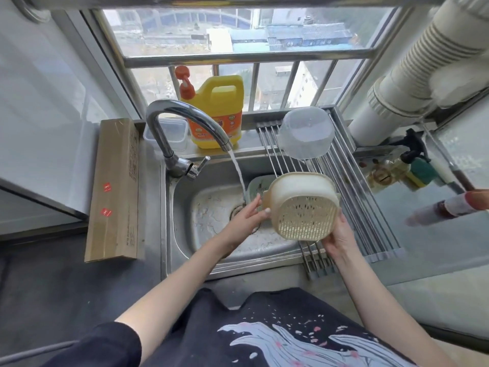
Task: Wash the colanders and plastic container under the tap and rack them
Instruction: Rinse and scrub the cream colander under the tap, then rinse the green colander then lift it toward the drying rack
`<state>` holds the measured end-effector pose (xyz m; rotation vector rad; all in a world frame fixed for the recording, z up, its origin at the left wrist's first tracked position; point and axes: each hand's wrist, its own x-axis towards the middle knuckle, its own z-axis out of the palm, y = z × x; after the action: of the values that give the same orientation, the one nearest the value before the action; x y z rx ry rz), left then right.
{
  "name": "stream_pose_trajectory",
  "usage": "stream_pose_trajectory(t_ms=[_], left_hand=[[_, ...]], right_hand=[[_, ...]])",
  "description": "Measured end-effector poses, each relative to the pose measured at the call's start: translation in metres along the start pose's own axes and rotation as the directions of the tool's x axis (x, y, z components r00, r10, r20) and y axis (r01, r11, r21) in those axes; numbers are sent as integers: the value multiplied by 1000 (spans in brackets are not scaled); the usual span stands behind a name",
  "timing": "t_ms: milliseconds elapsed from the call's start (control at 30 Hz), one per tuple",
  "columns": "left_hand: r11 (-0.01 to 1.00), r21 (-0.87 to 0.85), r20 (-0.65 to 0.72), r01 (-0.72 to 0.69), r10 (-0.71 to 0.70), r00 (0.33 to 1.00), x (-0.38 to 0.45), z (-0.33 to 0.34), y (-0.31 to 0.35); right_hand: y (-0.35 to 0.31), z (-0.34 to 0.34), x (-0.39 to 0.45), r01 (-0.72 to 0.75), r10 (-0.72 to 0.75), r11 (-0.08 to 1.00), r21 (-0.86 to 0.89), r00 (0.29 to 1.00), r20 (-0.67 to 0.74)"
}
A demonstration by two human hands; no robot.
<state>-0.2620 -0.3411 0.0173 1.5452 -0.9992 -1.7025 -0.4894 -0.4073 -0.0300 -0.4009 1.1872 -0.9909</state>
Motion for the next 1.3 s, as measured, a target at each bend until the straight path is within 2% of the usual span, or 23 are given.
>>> stream_pose_trajectory(t_ms=[133, 267, 433, 533, 600, 667, 733, 833, 900, 1000, 1033, 1100, 1133, 1167, 1200, 1233, 1300], left_hand=[[999, -17, 48, 33, -32, 998, 22, 19, 20], [992, -37, 44, 120, -119, 992, 57, 33, 34], [966, 202, -28, 161, -158, 987, 100, 44, 41], [952, 268, -56, 149, -138, 989, 113, 49, 42], [939, 306, -57, 154, -143, 988, 119, 51, 41], [931, 326, -64, 167, -155, 986, 124, 52, 37], [924, 344, -68, 167, -153, 986, 129, 50, 33], [912, 372, -80, 173, -154, 985, 136, 47, 28], [910, 379, -80, 167, -148, 986, 140, 44, 27], [917, 370, -69, 148, -132, 989, 141, 41, 27], [917, 373, -58, 139, -126, 990, 140, 39, 26], [924, 364, -64, 117, -101, 993, 139, 37, 24], [930, 355, -92, 101, -73, 993, 136, 36, 22], [931, 357, -141, 77, -28, 990, 132, 34, 21], [924, 378, -197, 52, 26, 980, 127, 30, 17], [912, 407, -247, 38, 70, 967, 122, 25, 11], [907, 415, -339, 70, 83, 937, 108, 9, -9]], right_hand=[[-33, -15, 18, 12, -15, 998, -69, 999, -45], [-57, -15, 40, -90, -13, 920, -381, 966, -258], [-79, -11, 70, -150, -48, 803, -576, 948, -314], [-91, -8, 87, -171, -77, 716, -677, 944, -320], [-93, -7, 99, -174, -157, 549, -818, 939, -305], [-92, -9, 107, -145, -282, 293, -945, 931, -230], [-89, -13, 110, -145, -349, 83, -986, 922, -165], [-85, -17, 111, -177, -380, -98, -979, 916, -128], [-84, -18, 115, -192, -394, -161, -968, 912, -116], [-83, -20, 113, -198, -477, -112, -974, 870, -122], [-84, -19, 108, -175, -542, -30, -984, 830, -131], [-86, -13, 93, -74, -682, 218, -973, 701, -206], [-85, -11, 85, 11, -742, 285, -958, 635, -214], [-82, -7, 74, 118, -786, 294, -949, 595, -169], [-75, 0, 61, 238, -805, 264, -935, 588, -78], [-65, 9, 46, 363, -787, 223, -905, 614, 52], [-36, 32, 21, 508, -597, 147, -848, 729, 334]])
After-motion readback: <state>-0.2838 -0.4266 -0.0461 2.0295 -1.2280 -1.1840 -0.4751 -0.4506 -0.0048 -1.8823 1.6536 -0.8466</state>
